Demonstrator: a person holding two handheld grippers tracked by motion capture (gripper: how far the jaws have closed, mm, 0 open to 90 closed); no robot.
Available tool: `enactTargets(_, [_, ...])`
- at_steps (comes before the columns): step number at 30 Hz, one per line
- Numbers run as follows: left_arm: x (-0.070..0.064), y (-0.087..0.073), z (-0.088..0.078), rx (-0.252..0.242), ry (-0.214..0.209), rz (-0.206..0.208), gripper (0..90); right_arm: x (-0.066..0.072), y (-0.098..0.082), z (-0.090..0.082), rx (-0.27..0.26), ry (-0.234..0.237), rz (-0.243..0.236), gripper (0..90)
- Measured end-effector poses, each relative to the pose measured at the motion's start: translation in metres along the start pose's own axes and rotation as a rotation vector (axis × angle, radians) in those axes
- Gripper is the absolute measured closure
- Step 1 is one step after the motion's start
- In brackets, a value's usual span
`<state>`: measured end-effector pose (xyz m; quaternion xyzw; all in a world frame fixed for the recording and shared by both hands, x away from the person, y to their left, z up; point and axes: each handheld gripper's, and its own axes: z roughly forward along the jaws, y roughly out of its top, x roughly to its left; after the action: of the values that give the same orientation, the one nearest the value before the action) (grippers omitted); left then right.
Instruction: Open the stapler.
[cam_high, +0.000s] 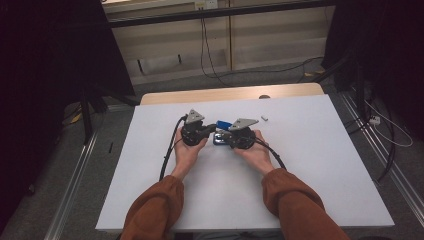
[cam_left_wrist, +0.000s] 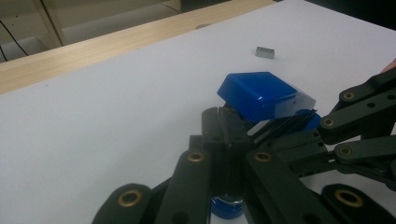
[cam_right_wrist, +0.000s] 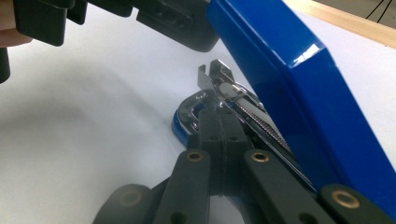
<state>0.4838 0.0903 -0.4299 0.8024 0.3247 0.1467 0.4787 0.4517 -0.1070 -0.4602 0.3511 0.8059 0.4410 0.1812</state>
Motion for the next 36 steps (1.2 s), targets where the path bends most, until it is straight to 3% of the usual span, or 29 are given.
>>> enactTargets(18, [-0.002, 0.005, -0.001, -0.026, -0.011, -0.003, 90.0, 0.002, 0.001, -0.001, 0.002, -0.010, -0.004, 90.0])
enactTargets(26, [-0.005, 0.009, -0.003, -0.034, -0.016, 0.009, 90.0, 0.006, 0.007, -0.008, -0.030, -0.028, -0.025, 90.0])
enactTargets(36, [-0.007, 0.010, -0.003, -0.031, -0.005, 0.010, 90.0, 0.010, 0.010, -0.004, -0.077, -0.071, 0.000, 90.0])
